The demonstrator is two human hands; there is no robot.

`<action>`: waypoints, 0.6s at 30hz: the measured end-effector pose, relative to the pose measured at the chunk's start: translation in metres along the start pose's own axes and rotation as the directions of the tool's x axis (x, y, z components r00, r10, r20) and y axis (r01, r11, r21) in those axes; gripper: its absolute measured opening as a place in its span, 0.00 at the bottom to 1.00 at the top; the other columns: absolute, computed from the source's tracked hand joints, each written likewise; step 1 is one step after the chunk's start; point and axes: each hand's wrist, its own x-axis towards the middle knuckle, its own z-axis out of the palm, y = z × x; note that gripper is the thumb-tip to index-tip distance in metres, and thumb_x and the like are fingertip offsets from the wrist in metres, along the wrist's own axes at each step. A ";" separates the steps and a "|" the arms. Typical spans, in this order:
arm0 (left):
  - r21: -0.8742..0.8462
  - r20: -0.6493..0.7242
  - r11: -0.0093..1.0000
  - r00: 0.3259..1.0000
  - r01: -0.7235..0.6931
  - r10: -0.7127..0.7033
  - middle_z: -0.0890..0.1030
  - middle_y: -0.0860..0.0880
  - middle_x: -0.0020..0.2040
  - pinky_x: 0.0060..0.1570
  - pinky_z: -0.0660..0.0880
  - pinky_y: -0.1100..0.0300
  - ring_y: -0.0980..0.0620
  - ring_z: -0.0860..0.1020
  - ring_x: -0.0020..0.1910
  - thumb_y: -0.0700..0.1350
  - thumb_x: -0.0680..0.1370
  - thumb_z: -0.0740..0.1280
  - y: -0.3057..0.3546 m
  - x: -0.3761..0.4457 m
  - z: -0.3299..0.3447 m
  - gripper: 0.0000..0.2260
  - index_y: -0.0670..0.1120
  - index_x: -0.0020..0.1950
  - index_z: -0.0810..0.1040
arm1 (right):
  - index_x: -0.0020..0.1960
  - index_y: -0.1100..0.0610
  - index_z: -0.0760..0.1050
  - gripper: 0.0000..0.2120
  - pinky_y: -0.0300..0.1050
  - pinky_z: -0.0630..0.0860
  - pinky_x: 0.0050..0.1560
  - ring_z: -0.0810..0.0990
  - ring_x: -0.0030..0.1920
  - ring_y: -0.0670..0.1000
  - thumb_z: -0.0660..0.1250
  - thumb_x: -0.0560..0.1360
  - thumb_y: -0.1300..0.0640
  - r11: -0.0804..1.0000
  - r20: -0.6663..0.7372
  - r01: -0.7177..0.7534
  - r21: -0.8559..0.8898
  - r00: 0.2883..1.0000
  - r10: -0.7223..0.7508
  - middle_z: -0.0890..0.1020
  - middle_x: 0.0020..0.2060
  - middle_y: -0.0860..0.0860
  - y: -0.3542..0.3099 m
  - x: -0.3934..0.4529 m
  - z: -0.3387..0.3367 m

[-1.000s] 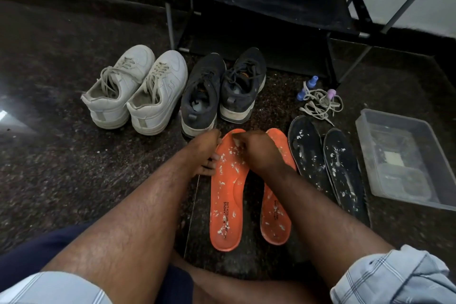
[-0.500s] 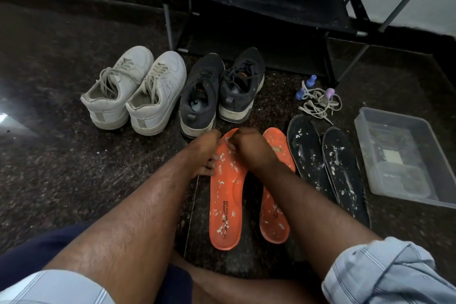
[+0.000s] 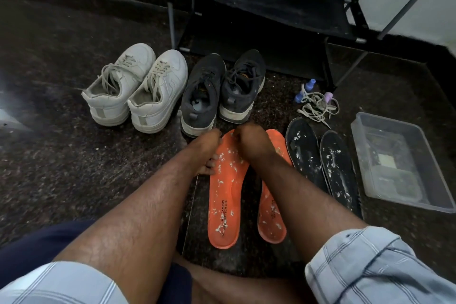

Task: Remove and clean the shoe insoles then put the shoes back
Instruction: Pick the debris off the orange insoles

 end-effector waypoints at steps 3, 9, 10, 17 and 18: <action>0.006 -0.002 1.000 1.000 -0.008 0.008 0.71 0.47 0.39 0.41 0.76 0.55 0.51 0.69 0.33 0.57 0.80 0.55 0.001 -0.001 0.001 0.15 0.51 0.57 0.75 | 0.50 0.61 0.80 0.09 0.50 0.74 0.51 0.80 0.50 0.59 0.64 0.73 0.64 0.989 0.046 0.107 0.100 0.993 -0.112 0.83 0.47 0.59 -0.014 -0.010 0.001; 0.001 0.009 1.000 1.000 -0.002 0.002 0.72 0.47 0.41 0.42 0.76 0.54 0.50 0.70 0.34 0.57 0.79 0.55 0.000 0.001 -0.001 0.17 0.50 0.58 0.77 | 0.47 0.60 0.81 0.09 0.48 0.72 0.48 0.81 0.48 0.59 0.62 0.75 0.61 0.992 -0.014 -0.103 0.069 0.994 0.104 0.84 0.46 0.58 0.008 0.002 -0.002; 0.001 0.011 1.000 1.000 0.000 0.000 0.72 0.47 0.41 0.42 0.76 0.54 0.50 0.70 0.34 0.57 0.79 0.55 0.000 0.001 0.000 0.17 0.50 0.59 0.77 | 0.47 0.60 0.81 0.09 0.48 0.72 0.48 0.81 0.48 0.59 0.62 0.75 0.61 0.991 -0.017 -0.079 0.104 0.997 0.081 0.84 0.46 0.58 0.001 0.001 -0.002; -0.007 0.019 1.000 1.000 0.000 0.000 0.71 0.46 0.42 0.43 0.76 0.54 0.50 0.70 0.35 0.58 0.78 0.55 0.000 0.001 -0.001 0.16 0.51 0.55 0.75 | 0.50 0.62 0.82 0.12 0.51 0.74 0.53 0.80 0.50 0.59 0.61 0.79 0.59 0.991 -0.021 -0.069 0.114 0.997 0.072 0.83 0.48 0.60 0.008 0.007 0.002; -0.011 0.020 1.000 1.000 0.003 -0.003 0.71 0.46 0.42 0.44 0.76 0.54 0.50 0.70 0.35 0.58 0.79 0.54 0.000 0.000 -0.002 0.15 0.51 0.54 0.75 | 0.51 0.62 0.82 0.12 0.50 0.74 0.53 0.80 0.51 0.59 0.61 0.79 0.60 0.992 -0.020 -0.091 0.086 0.995 0.093 0.82 0.49 0.60 0.008 0.008 0.003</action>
